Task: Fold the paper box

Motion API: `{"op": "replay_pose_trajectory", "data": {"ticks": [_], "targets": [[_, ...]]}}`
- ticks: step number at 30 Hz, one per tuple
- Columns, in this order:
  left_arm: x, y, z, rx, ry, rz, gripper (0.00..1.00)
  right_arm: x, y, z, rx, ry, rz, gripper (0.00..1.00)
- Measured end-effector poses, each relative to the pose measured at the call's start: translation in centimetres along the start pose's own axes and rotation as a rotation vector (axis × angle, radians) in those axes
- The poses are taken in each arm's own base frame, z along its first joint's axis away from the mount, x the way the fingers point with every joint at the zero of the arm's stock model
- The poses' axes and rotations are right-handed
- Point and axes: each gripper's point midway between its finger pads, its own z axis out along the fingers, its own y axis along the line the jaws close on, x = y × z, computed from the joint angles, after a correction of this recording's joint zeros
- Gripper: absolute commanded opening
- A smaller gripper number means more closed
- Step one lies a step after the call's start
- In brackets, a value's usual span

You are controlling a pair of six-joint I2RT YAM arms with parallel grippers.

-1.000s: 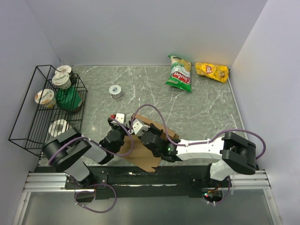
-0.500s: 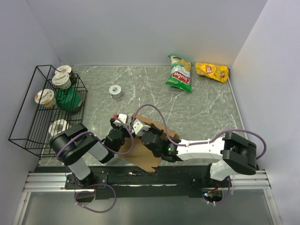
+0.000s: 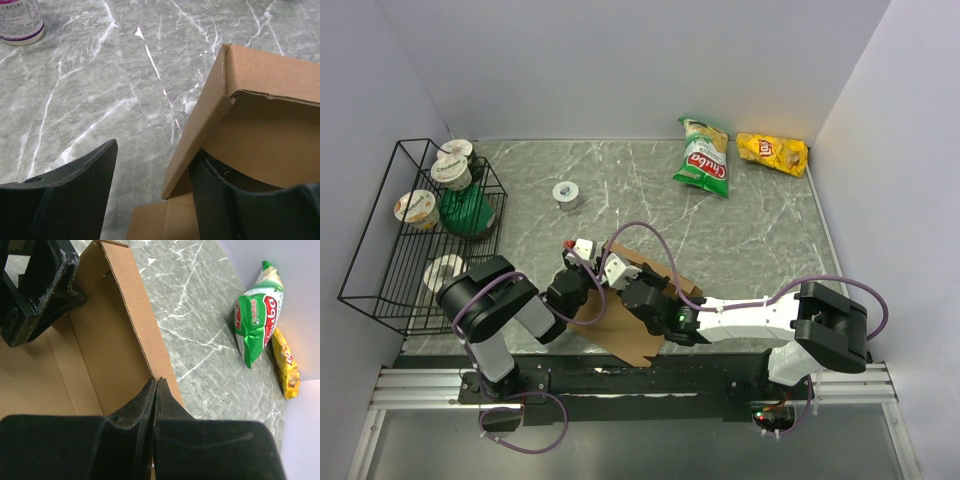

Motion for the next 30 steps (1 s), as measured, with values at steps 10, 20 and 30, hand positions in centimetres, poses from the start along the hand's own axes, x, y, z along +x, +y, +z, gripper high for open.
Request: {"op": "replay_pose_trajectory", "data": {"ticks": [10, 20, 30], "targets": [[0.0, -1.4, 0.2, 0.059, 0.002, -0.035, 0.26, 0.0, 0.0, 0.0, 0.002, 0.001, 0.004, 0.00], [0.0, -1.6, 0.1, 0.049, 0.006, -0.056, 0.37, 0.0, 0.0, 0.0, 0.002, 0.000, 0.011, 0.00], [-1.7, 0.5, -1.2, -0.007, -0.029, -0.072, 0.75, 0.0, 0.0, 0.0, 0.001, 0.002, 0.001, 0.00]]}}
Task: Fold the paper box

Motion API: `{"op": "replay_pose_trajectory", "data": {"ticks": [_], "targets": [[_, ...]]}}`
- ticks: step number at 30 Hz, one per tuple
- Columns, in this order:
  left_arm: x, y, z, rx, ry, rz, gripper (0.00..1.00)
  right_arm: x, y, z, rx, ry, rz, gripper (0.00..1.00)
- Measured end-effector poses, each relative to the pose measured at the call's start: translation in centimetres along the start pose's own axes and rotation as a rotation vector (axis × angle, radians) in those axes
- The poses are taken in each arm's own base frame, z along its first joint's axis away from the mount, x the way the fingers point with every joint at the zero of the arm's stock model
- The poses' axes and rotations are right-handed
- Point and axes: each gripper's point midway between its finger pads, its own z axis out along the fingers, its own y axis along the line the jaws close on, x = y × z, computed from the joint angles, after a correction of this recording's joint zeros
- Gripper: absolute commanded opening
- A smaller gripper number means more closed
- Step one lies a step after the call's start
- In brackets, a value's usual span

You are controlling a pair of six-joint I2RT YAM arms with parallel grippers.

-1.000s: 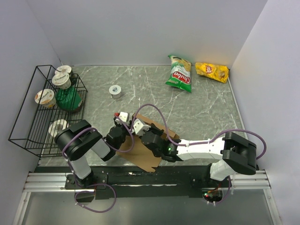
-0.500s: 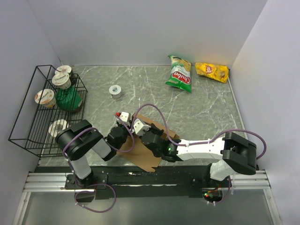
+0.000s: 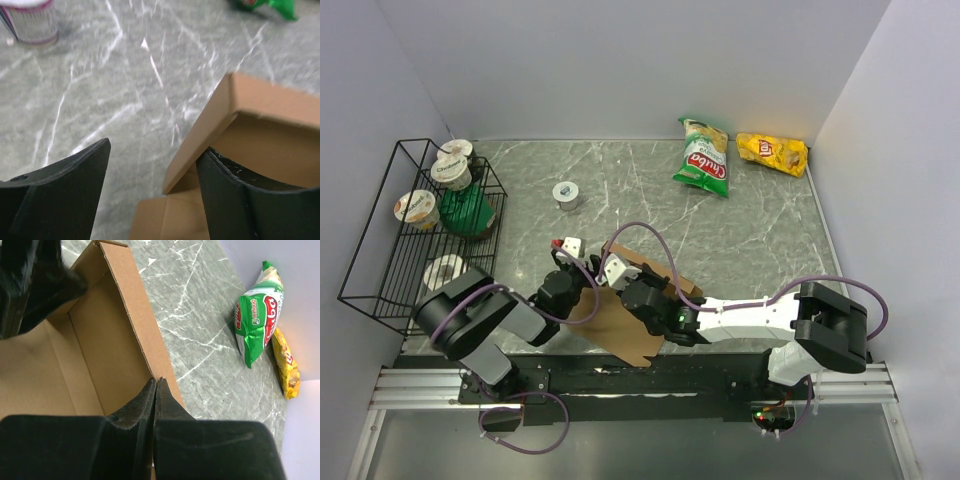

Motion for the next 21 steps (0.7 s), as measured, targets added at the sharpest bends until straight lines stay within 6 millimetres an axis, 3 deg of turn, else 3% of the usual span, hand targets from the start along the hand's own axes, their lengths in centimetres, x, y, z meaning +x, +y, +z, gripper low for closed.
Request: {"op": "replay_pose_trajectory", "data": {"ticks": [5, 11, 21], "targets": [[-2.0, -0.7, 0.0, 0.046, -0.049, -0.014, 0.73, 0.0, 0.0, 0.0, 0.000, 0.000, -0.005, 0.00], [-0.9, -0.9, 0.5, 0.108, -0.008, -0.010, 0.63, 0.0, 0.0, 0.0, -0.001, 0.000, -0.006, 0.00], [0.7, -2.0, 0.8, 0.195, 0.046, -0.003, 0.57, 0.2, 0.0, 0.2, 0.018, 0.011, -0.016, 0.00]]}}
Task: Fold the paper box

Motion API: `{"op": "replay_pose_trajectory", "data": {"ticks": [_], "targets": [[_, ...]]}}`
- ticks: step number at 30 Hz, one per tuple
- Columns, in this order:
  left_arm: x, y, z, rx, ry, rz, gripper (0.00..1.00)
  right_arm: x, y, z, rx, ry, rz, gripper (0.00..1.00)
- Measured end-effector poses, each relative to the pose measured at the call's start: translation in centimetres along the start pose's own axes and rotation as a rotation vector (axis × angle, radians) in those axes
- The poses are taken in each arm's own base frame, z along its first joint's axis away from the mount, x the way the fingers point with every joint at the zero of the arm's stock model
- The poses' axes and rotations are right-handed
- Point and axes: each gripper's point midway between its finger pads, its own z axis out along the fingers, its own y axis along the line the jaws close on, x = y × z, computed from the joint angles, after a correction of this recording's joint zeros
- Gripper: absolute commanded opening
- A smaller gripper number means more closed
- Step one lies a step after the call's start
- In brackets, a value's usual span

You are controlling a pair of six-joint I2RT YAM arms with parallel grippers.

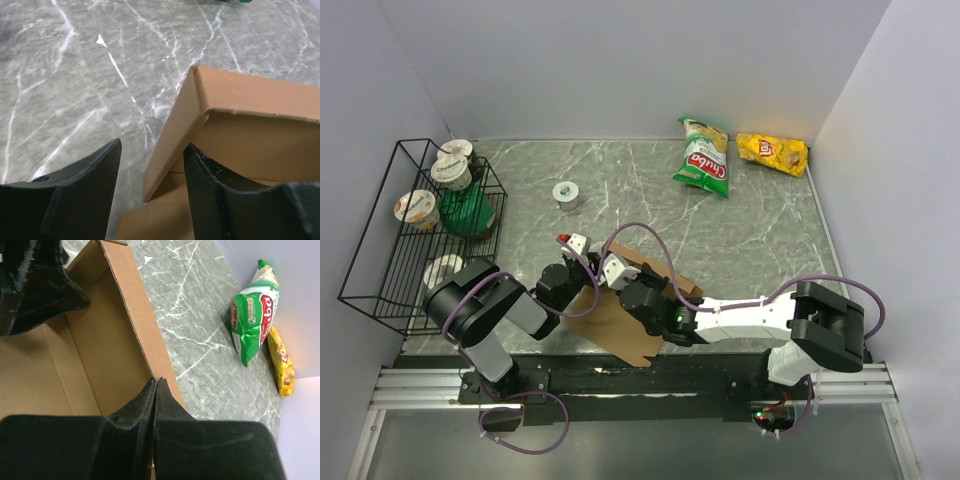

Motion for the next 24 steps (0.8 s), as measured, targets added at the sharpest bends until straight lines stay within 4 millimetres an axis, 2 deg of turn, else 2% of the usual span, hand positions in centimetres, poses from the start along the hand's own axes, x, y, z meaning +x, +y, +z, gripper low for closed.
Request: {"op": "replay_pose_trajectory", "data": {"ticks": [3, 5, 6, 7, 9, 10, 12, 13, 16, 19, 24], "targets": [[-0.1, -0.5, 0.5, 0.024, 0.001, 0.000, 0.47, -0.1, 0.0, 0.0, 0.000, -0.002, 0.006, 0.00], [-0.1, -0.8, 0.7, 0.039, 0.002, -0.001, 0.35, 0.0, -0.1, 0.0, 0.001, -0.001, 0.010, 0.07], [0.0, -0.9, 0.8, 0.044, 0.004, -0.001, 0.32, 0.0, -0.1, -0.1, 0.002, 0.001, 0.011, 0.13], [0.0, -1.0, 0.9, 0.051, 0.004, -0.002, 0.29, 0.0, -0.1, -0.1, 0.003, 0.003, 0.015, 0.26], [0.0, -1.1, 1.0, 0.055, 0.006, 0.001, 0.24, 0.2, -0.1, -0.3, -0.007, 0.009, 0.025, 0.39], [0.0, -1.1, 1.1, 0.058, 0.006, 0.003, 0.21, 0.2, 0.1, -0.4, -0.022, 0.009, 0.031, 0.49], [0.1, -1.4, 1.1, 0.065, 0.007, 0.010, 0.18, 0.3, 0.6, -0.7, -0.057, 0.007, 0.048, 0.59], [0.1, -1.4, 1.1, 0.067, 0.005, 0.015, 0.18, 0.3, 0.8, -1.0, -0.079, 0.006, 0.054, 0.69], [0.0, -1.3, 1.1, 0.060, 0.001, 0.030, 0.13, 0.7, 0.8, -2.3, -0.128, 0.023, 0.074, 0.82], [0.0, -1.1, 1.1, 0.049, -0.002, 0.032, 0.11, 1.3, 0.5, -3.7, -0.173, 0.036, 0.105, 0.89], [-0.4, 0.3, 1.0, -0.040, -0.023, 0.031, 0.11, 1.6, -0.8, -5.9, -0.211, 0.070, 0.208, 0.93]]}}
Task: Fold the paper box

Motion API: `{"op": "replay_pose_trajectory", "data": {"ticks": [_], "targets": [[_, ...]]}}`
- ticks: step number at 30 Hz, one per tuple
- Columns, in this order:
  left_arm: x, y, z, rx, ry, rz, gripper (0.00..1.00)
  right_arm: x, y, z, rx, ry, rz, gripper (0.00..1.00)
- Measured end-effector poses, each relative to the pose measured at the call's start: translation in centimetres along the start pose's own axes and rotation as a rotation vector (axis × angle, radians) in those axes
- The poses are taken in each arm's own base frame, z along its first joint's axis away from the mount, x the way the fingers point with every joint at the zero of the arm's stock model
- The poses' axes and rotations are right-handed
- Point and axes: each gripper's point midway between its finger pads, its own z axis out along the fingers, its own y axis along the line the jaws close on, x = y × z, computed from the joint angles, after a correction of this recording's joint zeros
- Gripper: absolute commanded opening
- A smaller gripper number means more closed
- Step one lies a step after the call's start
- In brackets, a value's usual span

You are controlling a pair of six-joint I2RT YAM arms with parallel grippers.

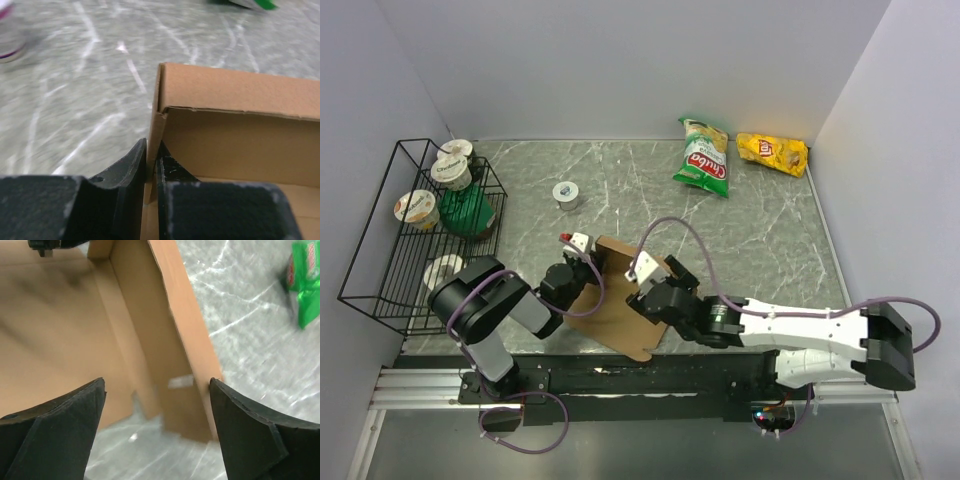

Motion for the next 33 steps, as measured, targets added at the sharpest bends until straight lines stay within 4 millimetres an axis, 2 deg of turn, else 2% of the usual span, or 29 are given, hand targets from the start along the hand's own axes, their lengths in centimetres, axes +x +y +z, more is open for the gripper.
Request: {"op": "replay_pose_trajectory", "data": {"ticks": [2, 5, 8, 12, 16, 18, 22, 27, 33], "targets": [[-0.2, 0.9, -0.5, -0.067, -0.015, 0.001, 0.12, -0.8, -0.3, -1.0, -0.014, 0.013, 0.094, 0.93], [-0.9, 2.0, -1.5, -0.161, -0.042, -0.001, 0.11, -3.6, -1.0, -2.2, -0.049, 0.008, 0.303, 0.92], [-1.7, 2.8, -2.3, -0.231, -0.070, -0.002, 0.12, -5.8, -3.7, -2.5, -0.056, -0.024, 0.547, 0.89], [-1.5, 3.3, -2.8, -0.292, -0.068, 0.014, 0.12, -6.3, -8.3, -2.6, -0.057, -0.094, 0.849, 0.88], [-1.1, 3.4, -3.1, -0.323, -0.056, 0.043, 0.12, -6.3, -10.6, -2.3, -0.074, -0.114, 0.995, 0.87], [-0.9, 3.4, -3.1, -0.338, -0.049, 0.061, 0.13, -6.2, -10.6, -1.7, -0.104, -0.099, 1.030, 0.87], [-0.4, 3.3, -3.2, -0.356, -0.036, 0.093, 0.13, -5.8, -9.2, -0.4, -0.171, -0.042, 1.059, 0.82], [-0.2, 3.0, -3.2, -0.375, -0.042, 0.127, 0.13, -3.8, -7.0, 1.2, -0.217, 0.044, 1.075, 0.79], [-0.4, 2.5, -3.3, -0.386, -0.061, 0.149, 0.12, -3.0, -6.4, 2.3, -0.218, 0.085, 1.073, 0.77]]}}
